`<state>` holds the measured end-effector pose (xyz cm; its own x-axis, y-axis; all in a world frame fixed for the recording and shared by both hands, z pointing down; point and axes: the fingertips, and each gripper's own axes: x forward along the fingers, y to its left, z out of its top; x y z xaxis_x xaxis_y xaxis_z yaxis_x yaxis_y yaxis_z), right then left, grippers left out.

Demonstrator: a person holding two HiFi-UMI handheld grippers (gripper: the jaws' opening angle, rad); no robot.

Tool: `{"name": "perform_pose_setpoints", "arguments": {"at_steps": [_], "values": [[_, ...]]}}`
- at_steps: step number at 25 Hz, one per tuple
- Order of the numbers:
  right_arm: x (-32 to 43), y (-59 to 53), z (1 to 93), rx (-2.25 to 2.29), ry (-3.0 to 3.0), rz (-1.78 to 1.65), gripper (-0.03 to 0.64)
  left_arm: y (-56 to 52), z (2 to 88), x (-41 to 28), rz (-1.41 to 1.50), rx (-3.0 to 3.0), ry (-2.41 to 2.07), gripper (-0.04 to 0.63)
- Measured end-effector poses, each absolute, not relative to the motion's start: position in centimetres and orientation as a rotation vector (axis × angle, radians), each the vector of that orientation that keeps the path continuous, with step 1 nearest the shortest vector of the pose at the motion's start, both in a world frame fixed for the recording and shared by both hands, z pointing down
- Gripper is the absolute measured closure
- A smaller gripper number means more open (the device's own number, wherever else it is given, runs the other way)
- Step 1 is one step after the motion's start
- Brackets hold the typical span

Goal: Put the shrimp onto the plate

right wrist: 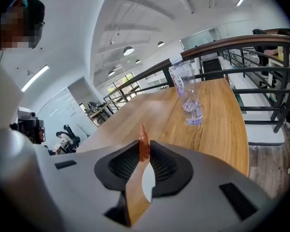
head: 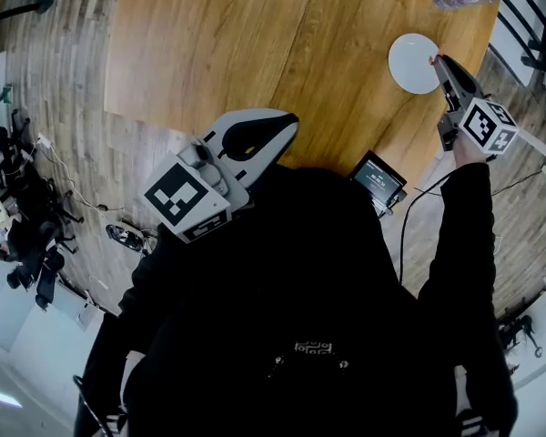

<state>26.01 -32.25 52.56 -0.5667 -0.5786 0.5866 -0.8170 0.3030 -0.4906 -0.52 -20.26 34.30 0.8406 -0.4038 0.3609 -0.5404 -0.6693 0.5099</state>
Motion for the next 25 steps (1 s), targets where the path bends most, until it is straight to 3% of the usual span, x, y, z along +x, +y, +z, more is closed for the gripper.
{"name": "perform_pose_setpoints", "arguments": {"at_steps": [25], "values": [[27.1, -30.7, 61.7, 1.145, -2.024, 1.173, 0.538, -19.5, 34.7, -1.5, 0.275, 2.339, -0.735, 0.591]]}}
